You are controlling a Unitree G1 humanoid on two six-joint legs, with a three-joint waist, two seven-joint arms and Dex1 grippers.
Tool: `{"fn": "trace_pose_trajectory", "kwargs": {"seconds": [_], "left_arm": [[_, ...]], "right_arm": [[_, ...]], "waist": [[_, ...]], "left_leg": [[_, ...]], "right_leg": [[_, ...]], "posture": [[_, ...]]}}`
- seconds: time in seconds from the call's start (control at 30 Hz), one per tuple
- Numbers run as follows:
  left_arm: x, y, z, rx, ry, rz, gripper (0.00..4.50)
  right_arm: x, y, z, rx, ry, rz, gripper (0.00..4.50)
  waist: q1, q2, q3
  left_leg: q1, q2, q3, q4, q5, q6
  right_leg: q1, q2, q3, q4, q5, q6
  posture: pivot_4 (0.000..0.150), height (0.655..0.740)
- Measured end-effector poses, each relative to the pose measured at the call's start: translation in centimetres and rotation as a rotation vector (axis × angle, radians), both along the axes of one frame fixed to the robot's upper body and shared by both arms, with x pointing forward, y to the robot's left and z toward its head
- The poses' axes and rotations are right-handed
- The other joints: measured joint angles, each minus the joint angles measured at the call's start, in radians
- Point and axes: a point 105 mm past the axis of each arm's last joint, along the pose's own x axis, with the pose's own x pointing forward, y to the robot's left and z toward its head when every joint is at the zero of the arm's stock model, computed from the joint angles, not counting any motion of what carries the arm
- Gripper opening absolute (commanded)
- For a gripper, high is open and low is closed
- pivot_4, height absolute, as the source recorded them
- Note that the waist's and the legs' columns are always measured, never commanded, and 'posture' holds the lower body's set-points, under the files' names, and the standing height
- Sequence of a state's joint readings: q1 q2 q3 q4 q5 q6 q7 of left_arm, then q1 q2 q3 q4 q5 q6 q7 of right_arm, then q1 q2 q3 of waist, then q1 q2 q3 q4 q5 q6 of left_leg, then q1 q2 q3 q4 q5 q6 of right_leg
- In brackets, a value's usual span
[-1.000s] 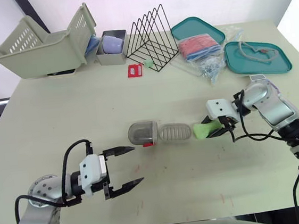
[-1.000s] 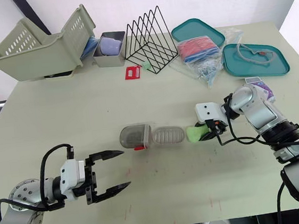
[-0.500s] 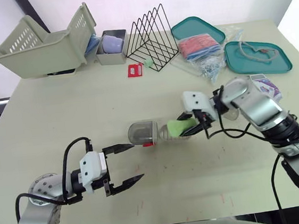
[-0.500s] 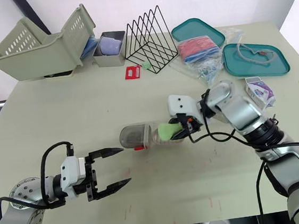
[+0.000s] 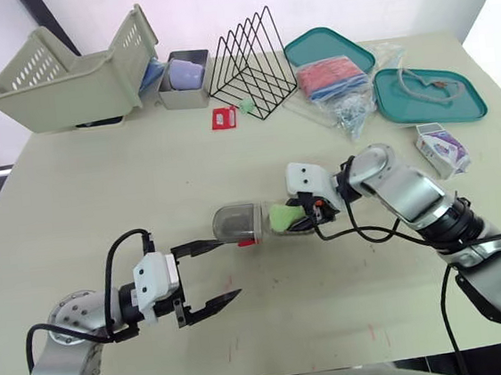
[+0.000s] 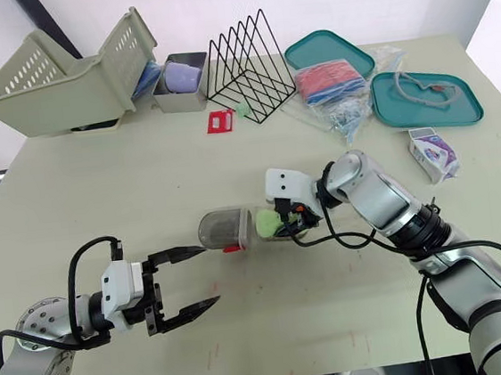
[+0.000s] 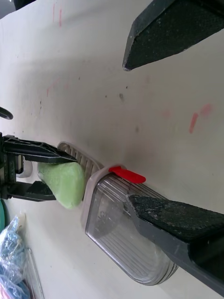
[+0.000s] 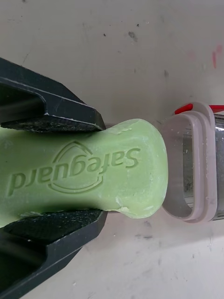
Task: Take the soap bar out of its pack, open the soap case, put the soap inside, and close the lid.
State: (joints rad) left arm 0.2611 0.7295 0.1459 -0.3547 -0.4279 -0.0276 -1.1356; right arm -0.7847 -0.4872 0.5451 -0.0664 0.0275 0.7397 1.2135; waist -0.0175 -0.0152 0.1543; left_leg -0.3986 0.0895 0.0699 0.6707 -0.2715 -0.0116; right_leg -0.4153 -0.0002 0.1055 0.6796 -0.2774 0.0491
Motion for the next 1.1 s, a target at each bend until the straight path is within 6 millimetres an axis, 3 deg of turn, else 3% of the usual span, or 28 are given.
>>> {"fn": "trace_pose_trajectory", "kwargs": {"seconds": [0.3,0.33,0.43,0.47,0.77,1.0,1.1], "left_arm": [[0.1,0.0,0.0,-0.036,0.025,0.034,4.5],[0.1,0.0,0.0,-0.036,0.025,0.034,4.5],[0.0,0.0,0.0,-0.036,0.025,0.035,4.5],[0.0,0.0,0.0,-0.036,0.025,0.035,4.5],[0.0,0.0,0.0,-0.027,0.014,0.034,4.5],[1.3,0.2,0.7,-0.013,-0.035,0.05,4.5],[3.1,0.7,1.8,0.015,-0.088,0.055,4.5]], "right_arm": [[-0.1,0.0,-0.1,-0.007,0.009,0.002,1.86],[-0.1,0.0,-0.2,-0.009,0.019,-0.003,2.74],[-0.1,0.0,-0.1,-0.01,0.028,-0.005,4.18],[-0.1,0.1,0.1,-0.01,0.027,-0.005,4.44],[0.2,-1.2,1.6,0.051,0.036,-0.027,4.44],[-0.1,-4.3,2.5,0.315,0.072,-0.065,4.44],[-1.6,-6.9,1.9,0.469,0.084,-0.051,4.44]], "waist": [[-0.001,0.0,0.0],[0.0,0.0,0.0],[-0.001,0.0,0.0],[-0.001,0.0,0.0],[0.001,0.0,0.0],[0.002,-0.001,0.0],[0.011,-0.002,0.0]], "left_leg": [[0.0,0.0,0.0,0.0,0.0,0.0],[0.0,0.0,0.0,0.0,0.0,0.0],[0.0,0.0,0.0,0.0,0.0,0.0],[0.0,0.0,0.0,0.0,0.0,0.0],[0.0,0.0,0.0,0.0,0.0,0.0],[0.0,0.0,0.0,0.0,0.0,0.0],[0.0,0.0,-0.003,0.0,0.0,0.0]], "right_leg": [[0.0,0.0,0.0,0.0,0.0,0.0],[0.0,0.0,0.0,0.0,0.0,0.0],[0.0,0.0,0.0,0.0,0.0,0.0],[0.0,0.0,0.0,0.0,0.0,0.0],[0.0,0.0,0.0,0.0,0.0,0.0],[0.0,0.0,0.0,-0.001,0.0,0.0],[0.003,0.0,-0.002,-0.002,0.0,0.0]], "posture": [[0.15,0.74],[0.15,0.74],[0.15,0.74],[0.15,0.74],[0.15,0.74],[0.15,0.74],[0.15,0.74]]}}
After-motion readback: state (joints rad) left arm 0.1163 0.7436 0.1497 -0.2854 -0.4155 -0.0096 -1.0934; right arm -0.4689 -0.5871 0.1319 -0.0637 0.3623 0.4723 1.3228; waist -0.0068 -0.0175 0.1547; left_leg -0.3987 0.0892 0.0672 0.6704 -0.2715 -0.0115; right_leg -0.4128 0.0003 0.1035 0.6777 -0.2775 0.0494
